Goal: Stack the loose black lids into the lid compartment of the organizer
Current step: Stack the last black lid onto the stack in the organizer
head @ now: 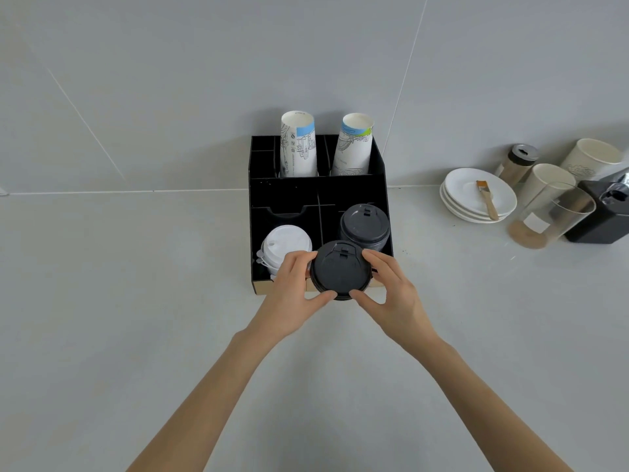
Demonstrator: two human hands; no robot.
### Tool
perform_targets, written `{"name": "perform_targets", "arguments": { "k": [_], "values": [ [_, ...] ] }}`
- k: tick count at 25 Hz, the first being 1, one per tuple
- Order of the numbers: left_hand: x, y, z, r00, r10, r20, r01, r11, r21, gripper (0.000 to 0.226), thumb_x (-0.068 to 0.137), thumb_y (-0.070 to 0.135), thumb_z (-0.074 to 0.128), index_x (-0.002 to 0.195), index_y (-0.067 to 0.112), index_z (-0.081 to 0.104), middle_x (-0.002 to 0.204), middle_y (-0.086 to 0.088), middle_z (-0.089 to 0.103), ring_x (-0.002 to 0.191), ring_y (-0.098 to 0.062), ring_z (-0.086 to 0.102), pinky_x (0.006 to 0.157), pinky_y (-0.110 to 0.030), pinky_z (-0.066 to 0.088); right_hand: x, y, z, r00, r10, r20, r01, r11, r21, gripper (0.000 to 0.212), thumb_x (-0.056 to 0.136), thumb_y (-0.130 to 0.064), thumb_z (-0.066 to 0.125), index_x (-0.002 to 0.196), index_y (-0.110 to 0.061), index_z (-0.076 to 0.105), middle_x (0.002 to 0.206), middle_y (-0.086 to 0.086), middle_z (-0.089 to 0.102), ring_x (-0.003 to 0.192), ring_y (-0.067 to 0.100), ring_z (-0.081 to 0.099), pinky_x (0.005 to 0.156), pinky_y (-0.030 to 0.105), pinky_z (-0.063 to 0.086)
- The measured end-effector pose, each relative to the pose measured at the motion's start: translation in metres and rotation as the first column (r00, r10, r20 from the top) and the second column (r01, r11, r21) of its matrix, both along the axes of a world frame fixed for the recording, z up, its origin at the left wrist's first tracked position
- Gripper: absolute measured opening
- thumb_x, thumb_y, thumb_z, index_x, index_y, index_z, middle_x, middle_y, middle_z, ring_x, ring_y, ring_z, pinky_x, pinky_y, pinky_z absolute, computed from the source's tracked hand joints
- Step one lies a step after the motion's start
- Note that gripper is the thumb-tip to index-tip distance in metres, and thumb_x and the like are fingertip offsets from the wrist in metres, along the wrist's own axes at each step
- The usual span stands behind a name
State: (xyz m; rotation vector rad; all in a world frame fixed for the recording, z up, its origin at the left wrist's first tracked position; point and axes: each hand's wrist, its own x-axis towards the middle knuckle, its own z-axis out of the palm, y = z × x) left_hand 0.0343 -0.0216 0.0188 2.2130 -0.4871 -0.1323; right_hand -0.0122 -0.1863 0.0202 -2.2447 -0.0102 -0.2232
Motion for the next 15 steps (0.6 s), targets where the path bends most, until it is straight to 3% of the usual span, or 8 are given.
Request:
{"name": "perform_targets", "arguments": {
  "k": [4,9,12,15],
  "values": [
    [0.014,-0.015,0.007,1.0,-0.016,0.005,0.016,1.0,0.014,0.062,0.079,0.024,0.065,0.132,0.015,0.033,0.132,-0.005,0.038,0.105,-0.011,0.041,0.087,-0.011,0.028,0.011,-0.015,0.009,0.999,-0.035,-0.011,0.035,0.999,-0.013,0.056,0.078,-0.01,0.066,0.128,-0.009,0.041,0.134,0.007,0.046,0.121,0.017,0.045,0.1,0.017,0.032],
    [0.035,-0.033,0.015,0.999,-0.039,0.005,0.039,0.999,0.021,0.059,0.082,0.023,0.062,0.133,0.016,0.033,0.133,-0.005,0.038,0.113,-0.018,0.046,0.092,-0.018,0.032,0.03,-0.035,0.018,0.998,-0.042,-0.04,0.039,0.998,-0.055,0.055,0.079,-0.012,0.065,0.129,-0.011,0.041,0.137,0.004,0.046,0.124,0.021,0.043,0.107,0.03,0.034],
    [0.051,-0.043,0.014,0.999,-0.04,0.008,0.04,0.997,0.063,0.06,0.082,0.026,0.062,0.133,0.016,0.033,0.133,-0.005,0.039,0.115,-0.019,0.045,0.094,-0.024,0.036,0.045,-0.045,0.019,0.997,-0.054,-0.059,0.05,0.997,-0.065,0.054,0.08,-0.014,0.064,0.129,-0.012,0.041,0.138,0.003,0.045,0.124,0.019,0.043,0.102,0.02,0.031],
    [0.066,-0.051,0.012,0.999,-0.04,-0.006,0.04,0.995,0.093,0.061,0.083,0.028,0.06,0.135,0.015,0.032,0.135,-0.006,0.039,0.12,-0.021,0.043,0.097,-0.031,0.04,0.06,-0.052,0.017,0.995,-0.06,-0.08,0.054,0.996,-0.075,0.054,0.081,-0.015,0.063,0.129,-0.012,0.041,0.138,0.003,0.045,0.124,0.019,0.043,0.101,0.02,0.03]
  ]
}}
